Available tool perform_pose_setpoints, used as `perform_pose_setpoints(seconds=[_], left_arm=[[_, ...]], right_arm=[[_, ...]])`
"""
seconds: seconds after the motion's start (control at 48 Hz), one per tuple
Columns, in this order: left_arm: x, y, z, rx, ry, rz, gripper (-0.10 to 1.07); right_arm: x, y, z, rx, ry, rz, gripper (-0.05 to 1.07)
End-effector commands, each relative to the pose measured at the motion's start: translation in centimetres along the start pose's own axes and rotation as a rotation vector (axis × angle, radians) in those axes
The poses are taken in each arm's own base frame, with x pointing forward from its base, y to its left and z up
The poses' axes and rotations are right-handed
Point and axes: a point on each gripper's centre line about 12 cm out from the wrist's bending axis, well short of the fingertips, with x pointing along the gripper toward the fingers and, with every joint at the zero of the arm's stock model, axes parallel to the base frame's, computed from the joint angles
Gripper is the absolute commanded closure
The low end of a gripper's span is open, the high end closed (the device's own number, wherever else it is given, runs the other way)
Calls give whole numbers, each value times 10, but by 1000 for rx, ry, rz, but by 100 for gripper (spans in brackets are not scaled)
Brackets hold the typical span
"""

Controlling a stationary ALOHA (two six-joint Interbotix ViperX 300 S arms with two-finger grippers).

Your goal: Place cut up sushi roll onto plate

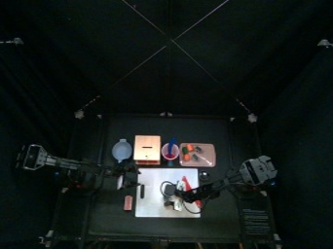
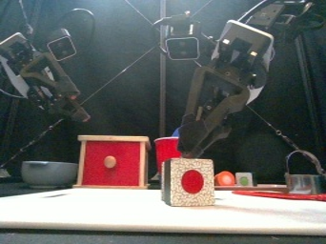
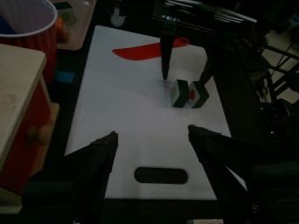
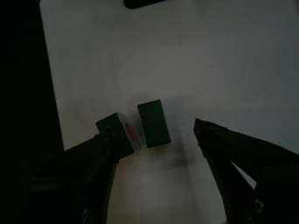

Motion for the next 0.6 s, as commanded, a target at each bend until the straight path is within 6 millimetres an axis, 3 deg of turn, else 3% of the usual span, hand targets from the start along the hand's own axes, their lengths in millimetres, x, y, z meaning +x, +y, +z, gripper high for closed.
perform_pose_setpoints(seconds=[0.0, 0.354, 0.583], left_arm=[[1, 0, 6, 0, -18, -2, 0], [1, 0, 4, -1, -12, 0, 0], [0, 1, 3, -15, -10, 5, 0]], right_arm=[[-6, 3, 13, 12, -36, 19, 8], [-4, -10, 25, 44, -55, 1, 8], [0, -3, 22, 45, -54, 43, 8]])
